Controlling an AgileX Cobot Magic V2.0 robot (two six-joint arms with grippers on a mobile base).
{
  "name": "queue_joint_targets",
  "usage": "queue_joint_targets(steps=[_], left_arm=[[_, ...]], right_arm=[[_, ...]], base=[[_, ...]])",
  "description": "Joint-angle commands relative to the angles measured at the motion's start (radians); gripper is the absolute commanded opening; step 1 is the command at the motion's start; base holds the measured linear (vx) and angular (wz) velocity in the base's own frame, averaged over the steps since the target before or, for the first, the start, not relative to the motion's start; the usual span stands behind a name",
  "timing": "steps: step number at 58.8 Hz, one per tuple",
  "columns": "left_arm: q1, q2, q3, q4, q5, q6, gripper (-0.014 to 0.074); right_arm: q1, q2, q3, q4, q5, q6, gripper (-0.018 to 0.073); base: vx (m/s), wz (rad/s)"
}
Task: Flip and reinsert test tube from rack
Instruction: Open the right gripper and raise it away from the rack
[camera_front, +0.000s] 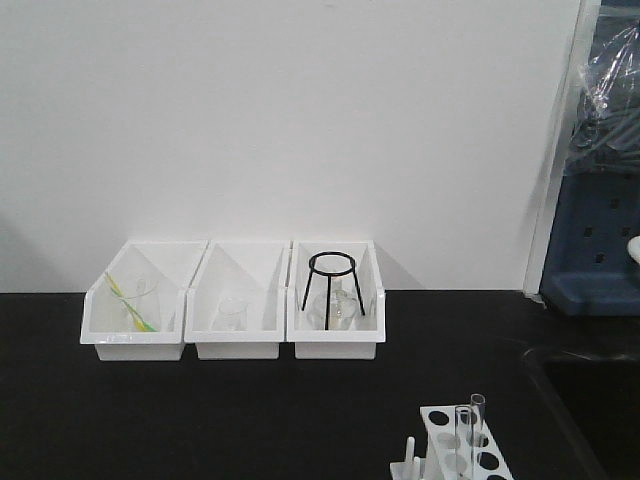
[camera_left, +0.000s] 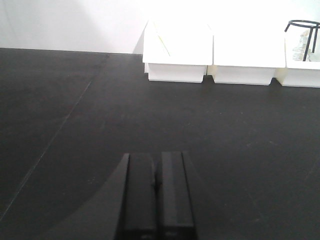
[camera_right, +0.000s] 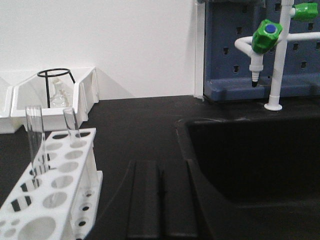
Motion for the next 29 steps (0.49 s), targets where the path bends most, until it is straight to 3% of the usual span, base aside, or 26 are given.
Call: queue_joint_targets(steps=[1, 29], left_arm=[[-0.004, -0.011, 0.002, -0.005, -0.079, 0.000, -0.0006], [-0.004, -0.011, 0.002, -0.005, -0.080, 0.000, -0.0006]], right_arm=[[-0.006, -0.063, 0.039, 0.010, -0.092, -0.001, -0.0012], [-0.006, -0.058, 0.043, 0.007, -0.051, 0.016, -0.0012]], base=[[0.00, 0.00], [0.00, 0.00]])
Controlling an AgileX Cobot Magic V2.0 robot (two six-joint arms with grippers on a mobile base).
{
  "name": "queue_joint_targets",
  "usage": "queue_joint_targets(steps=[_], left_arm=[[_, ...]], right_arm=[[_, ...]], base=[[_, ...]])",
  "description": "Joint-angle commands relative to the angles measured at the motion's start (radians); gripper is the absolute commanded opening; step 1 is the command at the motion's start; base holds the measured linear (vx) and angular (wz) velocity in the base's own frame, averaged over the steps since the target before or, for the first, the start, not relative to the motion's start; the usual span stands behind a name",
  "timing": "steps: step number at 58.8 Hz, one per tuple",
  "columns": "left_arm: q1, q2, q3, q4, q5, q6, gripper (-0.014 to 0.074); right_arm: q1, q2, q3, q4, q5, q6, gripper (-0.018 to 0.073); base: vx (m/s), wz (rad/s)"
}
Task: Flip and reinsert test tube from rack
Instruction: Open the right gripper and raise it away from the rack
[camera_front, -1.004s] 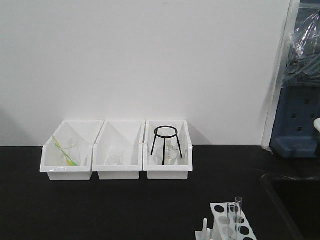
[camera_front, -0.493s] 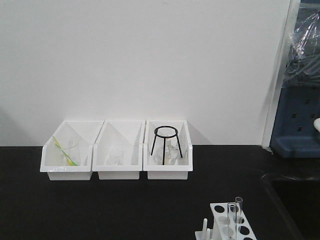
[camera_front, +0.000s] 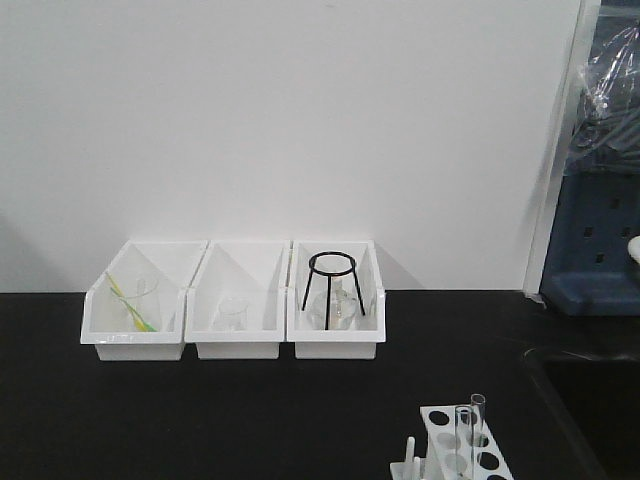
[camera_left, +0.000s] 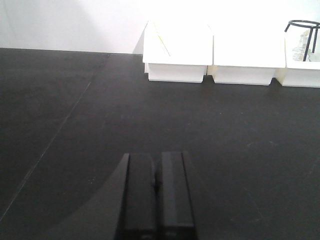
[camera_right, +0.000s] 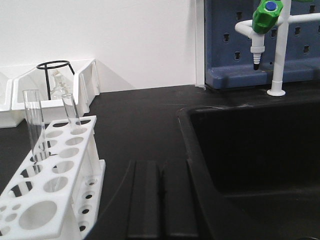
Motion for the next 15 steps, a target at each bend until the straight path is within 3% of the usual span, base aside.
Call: queue_joint_targets(steps=[1, 15], left_arm=[[-0.004, -0.011, 0.002, -0.005, -0.080, 0.000, -0.0006], [-0.004, -0.011, 0.002, -0.005, -0.080, 0.000, -0.0006]], right_arm=[[-0.006, -0.009, 0.001, -0.009, -0.077, -0.001, -0.0012], [-0.006, -0.009, 0.001, -0.009, -0.077, -0.001, -0.0012]], base=[[0.00, 0.00], [0.00, 0.00]])
